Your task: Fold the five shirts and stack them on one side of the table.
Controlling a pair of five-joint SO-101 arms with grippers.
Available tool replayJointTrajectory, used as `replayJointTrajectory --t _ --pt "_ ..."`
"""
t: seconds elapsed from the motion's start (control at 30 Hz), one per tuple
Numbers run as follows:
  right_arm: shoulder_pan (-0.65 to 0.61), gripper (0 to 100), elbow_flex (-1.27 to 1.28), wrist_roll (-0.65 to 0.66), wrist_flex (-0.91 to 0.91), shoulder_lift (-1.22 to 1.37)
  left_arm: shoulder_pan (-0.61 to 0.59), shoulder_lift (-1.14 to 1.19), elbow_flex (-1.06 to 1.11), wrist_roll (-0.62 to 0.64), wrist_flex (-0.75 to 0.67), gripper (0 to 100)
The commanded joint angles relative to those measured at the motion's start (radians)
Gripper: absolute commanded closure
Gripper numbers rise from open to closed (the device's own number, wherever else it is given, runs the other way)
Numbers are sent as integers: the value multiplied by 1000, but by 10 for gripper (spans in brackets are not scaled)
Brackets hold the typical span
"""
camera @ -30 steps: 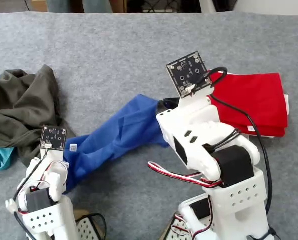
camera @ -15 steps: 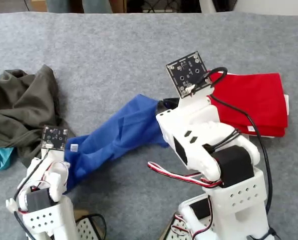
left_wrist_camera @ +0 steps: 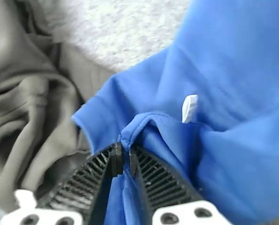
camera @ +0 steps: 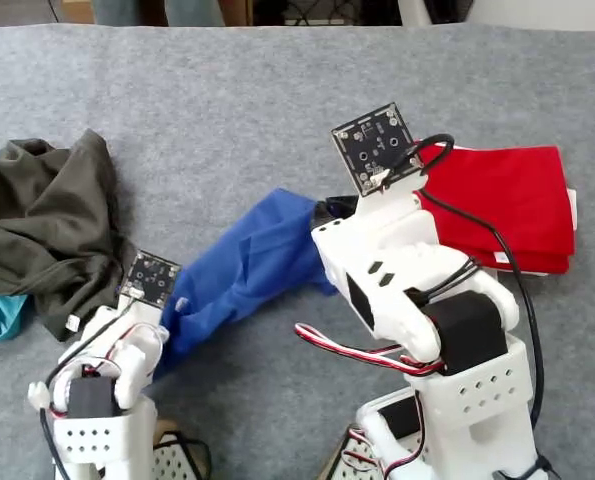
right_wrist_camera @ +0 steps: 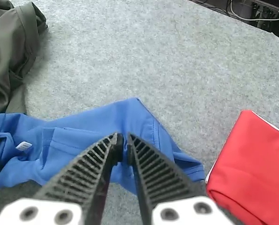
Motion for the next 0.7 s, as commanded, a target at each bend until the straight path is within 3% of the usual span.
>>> replayJointTrajectory --t 0.0,0.1,0.33,0.5,0.67 --pt "-11 984 -5 -9 -12 -2 44 -6 13 11 -11 970" --pt "-11 984 -5 -9 -12 -2 53 -8 15 8 -20 970" --pt "-11 984 -25 -11 -12 -4 -156 -5 -151 -133 -14 971" --pt "-11 984 -82 -11 23 1 -354 2 -418 -61 83 971" --pt "-11 984 -85 -11 18 -4 -406 164 -765 75 219 971"
